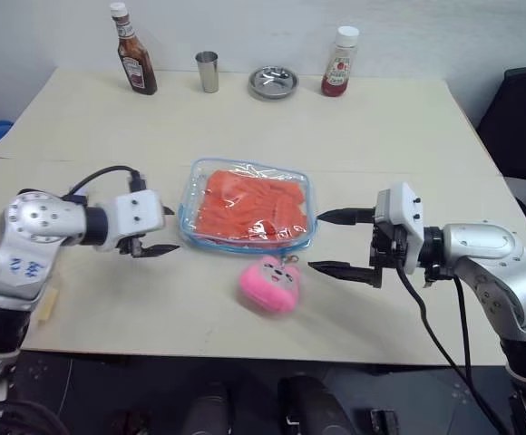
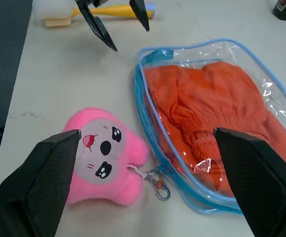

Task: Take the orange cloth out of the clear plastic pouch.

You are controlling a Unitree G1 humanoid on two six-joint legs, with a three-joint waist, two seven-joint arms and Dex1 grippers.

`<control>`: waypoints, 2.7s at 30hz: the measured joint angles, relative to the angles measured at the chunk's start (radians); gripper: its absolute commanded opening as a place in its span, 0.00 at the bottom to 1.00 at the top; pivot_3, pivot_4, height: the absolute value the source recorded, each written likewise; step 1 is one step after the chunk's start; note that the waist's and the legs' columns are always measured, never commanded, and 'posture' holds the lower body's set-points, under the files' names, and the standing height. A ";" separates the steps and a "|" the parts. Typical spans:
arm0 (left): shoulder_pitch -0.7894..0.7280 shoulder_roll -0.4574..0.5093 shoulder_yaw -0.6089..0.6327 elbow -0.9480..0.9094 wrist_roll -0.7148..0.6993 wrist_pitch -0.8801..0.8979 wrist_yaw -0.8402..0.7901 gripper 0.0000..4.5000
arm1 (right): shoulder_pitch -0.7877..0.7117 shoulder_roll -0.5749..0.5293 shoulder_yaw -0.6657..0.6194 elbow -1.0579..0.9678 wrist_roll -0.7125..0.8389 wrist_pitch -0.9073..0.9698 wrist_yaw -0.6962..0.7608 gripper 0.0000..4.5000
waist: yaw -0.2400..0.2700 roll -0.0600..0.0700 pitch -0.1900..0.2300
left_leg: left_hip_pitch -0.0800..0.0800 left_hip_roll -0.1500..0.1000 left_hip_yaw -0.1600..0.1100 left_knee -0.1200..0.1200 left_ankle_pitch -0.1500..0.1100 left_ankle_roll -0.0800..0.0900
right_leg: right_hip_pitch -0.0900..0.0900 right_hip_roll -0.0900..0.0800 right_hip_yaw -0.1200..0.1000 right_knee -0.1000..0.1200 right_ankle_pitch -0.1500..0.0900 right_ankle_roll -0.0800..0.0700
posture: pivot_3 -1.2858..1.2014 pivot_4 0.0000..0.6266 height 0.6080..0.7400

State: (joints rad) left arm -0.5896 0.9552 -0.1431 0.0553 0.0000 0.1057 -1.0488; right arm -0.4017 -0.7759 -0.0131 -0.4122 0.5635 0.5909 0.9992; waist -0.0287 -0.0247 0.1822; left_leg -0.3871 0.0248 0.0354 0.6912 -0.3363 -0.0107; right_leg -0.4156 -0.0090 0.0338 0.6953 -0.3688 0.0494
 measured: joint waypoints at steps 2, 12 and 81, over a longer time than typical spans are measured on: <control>-0.080 -0.060 -0.043 0.106 0.044 -0.099 0.004 0.76 | 0.023 -0.001 -0.008 -0.021 0.003 0.007 -0.015 1.00 | 0.001 0.000 0.000 | 0.000 0.000 0.000 0.001 0.000 0.000 | 0.000 0.000 0.000 0.000 0.000 0.000 | 0.52 0.24 1.00; -0.209 -0.149 -0.106 0.394 0.089 -0.330 -0.080 0.76 | 0.084 -0.004 -0.044 -0.096 0.018 0.041 -0.078 1.00 | 0.000 0.000 0.000 | 0.000 0.000 0.000 0.001 0.000 0.000 | 0.000 0.000 0.000 0.001 0.000 0.000 | 0.52 0.24 1.00; -0.084 -0.302 -0.284 -0.117 -0.124 0.069 -0.299 0.86 | 0.009 -0.103 0.063 0.036 -0.104 -0.073 0.041 1.00 | 0.000 0.000 0.000 | 0.001 0.000 -0.001 0.004 -0.001 0.001 | 0.003 0.000 0.001 -0.003 0.000 0.000 | 0.52 0.24 1.00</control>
State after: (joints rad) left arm -0.6738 0.6533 -0.4269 -0.0615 -0.1236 0.1742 -1.3473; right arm -0.3931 -0.8790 0.0498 -0.3766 0.4592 0.5183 1.0405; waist -0.0284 -0.0247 0.1822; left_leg -0.3861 0.0245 0.0340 0.6951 -0.3370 -0.0095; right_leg -0.4127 -0.0087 0.0349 0.6928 -0.3688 0.0494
